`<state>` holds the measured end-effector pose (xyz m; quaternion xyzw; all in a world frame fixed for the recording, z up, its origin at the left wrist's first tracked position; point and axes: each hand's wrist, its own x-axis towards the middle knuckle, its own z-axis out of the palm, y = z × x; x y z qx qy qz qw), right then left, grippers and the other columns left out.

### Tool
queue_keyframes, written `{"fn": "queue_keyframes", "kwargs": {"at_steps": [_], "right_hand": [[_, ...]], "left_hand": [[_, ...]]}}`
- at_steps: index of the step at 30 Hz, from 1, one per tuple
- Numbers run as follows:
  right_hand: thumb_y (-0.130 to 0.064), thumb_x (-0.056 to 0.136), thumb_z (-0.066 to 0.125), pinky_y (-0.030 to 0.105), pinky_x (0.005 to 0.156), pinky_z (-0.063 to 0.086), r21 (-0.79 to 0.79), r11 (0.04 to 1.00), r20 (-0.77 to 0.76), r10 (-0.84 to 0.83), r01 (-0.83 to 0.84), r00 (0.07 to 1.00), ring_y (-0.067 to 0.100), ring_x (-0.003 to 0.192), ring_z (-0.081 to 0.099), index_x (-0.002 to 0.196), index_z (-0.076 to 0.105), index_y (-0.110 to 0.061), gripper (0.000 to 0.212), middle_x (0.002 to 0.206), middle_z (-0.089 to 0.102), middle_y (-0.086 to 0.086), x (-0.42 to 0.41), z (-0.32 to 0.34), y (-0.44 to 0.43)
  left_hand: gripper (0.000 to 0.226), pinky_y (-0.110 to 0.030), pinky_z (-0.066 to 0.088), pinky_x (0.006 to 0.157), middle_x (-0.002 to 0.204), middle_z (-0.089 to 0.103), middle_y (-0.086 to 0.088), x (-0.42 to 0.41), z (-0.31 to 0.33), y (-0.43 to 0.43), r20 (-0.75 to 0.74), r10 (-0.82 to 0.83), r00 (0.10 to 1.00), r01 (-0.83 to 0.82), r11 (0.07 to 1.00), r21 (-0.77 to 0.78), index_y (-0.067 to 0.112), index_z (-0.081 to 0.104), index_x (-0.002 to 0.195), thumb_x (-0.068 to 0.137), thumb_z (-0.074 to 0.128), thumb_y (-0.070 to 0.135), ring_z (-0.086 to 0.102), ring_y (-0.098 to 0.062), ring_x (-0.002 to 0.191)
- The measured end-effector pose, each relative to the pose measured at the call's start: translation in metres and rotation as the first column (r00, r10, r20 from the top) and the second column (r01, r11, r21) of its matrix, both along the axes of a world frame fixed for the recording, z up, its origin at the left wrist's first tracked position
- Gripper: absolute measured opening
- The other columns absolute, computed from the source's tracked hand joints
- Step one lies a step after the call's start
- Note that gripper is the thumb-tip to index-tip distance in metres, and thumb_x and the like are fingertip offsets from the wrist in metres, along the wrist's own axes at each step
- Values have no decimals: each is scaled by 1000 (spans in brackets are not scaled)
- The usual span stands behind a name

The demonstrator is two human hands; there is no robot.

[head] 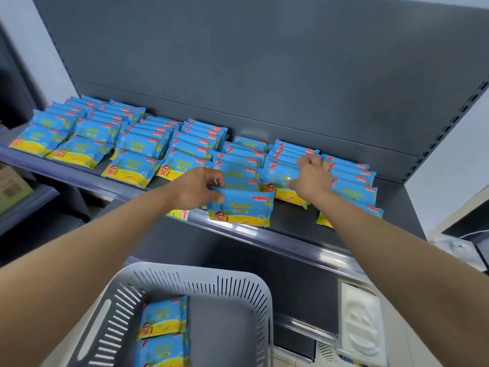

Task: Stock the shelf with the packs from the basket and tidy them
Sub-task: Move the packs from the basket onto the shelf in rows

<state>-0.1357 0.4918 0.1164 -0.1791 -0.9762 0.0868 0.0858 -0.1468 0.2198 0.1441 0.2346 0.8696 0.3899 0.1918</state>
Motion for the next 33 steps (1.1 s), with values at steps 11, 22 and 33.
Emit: {"fn": "queue_keyframes", "kwargs": {"at_steps": [11,22,33], "right_hand": [[-17,84,57,36,95,39,-145,988,-210,-84,54,974,37,116,47,109,63,-11,26,118,58,15,45,51,68],[-11,81,53,32,83,44,-146,982,-179,-147,121,973,38,106,54,108,66,-9,30,110,62,16,101,44,104],[-6,87,55,36,91,45,-228,931,-268,221,-285,938,27,101,58,110,63,-4,24,110,62,13,114,33,-38]], "left_hand": [[22,-30,50,61,74,50,2,14,-3,108,-43,-164,986,166,984,61,20,53,75,81,70,7,49,-13,66],[35,-32,44,79,119,49,-12,27,-19,190,-329,-191,925,130,971,-198,8,58,111,82,69,23,53,-25,92],[14,-22,41,69,85,53,0,50,-21,49,-315,-70,947,72,997,-3,9,65,95,82,68,14,51,-16,76]]}}
